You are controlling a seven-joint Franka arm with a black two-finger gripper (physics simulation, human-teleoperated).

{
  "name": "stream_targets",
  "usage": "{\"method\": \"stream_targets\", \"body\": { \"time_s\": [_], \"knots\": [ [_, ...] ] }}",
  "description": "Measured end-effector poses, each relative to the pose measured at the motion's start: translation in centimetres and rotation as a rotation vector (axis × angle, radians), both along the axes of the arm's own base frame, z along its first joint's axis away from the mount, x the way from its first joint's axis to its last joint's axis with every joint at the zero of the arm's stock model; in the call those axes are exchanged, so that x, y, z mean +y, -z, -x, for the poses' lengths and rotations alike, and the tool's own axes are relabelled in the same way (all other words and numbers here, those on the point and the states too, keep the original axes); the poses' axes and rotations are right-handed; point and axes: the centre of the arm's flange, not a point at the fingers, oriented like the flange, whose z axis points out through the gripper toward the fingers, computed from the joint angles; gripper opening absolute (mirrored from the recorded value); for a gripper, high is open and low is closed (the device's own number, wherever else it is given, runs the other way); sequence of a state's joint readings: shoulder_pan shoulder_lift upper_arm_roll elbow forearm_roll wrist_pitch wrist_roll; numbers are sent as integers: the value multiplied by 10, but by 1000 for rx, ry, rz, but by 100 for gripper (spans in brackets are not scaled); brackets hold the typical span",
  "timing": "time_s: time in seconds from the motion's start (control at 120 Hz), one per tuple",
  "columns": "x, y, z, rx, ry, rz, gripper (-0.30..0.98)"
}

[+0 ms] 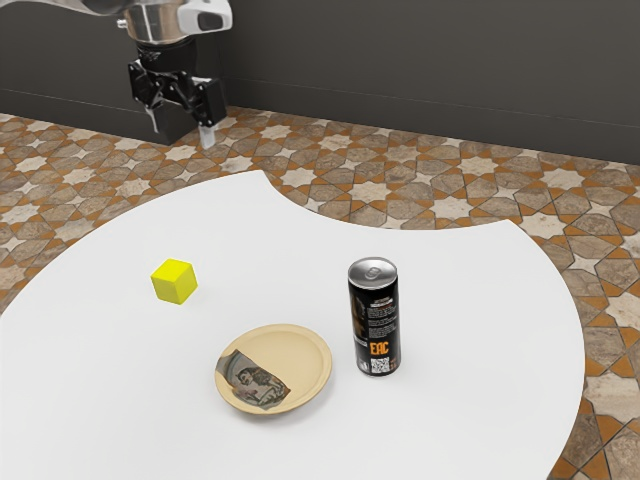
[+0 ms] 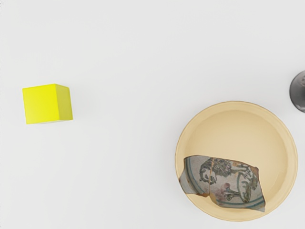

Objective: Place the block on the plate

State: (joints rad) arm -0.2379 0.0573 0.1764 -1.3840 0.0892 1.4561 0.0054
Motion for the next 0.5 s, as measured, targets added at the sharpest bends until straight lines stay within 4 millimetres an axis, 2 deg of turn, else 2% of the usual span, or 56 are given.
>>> {"method": "stream_targets", "body": {
  "time_s": [0.1,0.133,0.267,0.342,0.433,0.5],
  "knots": [
    [1,2,-1,1,-2,0,69],
    [1,10,-2,16,-2,1,69],
    [0,65,-27,76,-4,-13,69],
    [9,104,-49,102,-7,-22,69],
    [49,169,-79,146,-48,-4,69],
    [72,210,-86,165,-63,22,69]
  ]
}}
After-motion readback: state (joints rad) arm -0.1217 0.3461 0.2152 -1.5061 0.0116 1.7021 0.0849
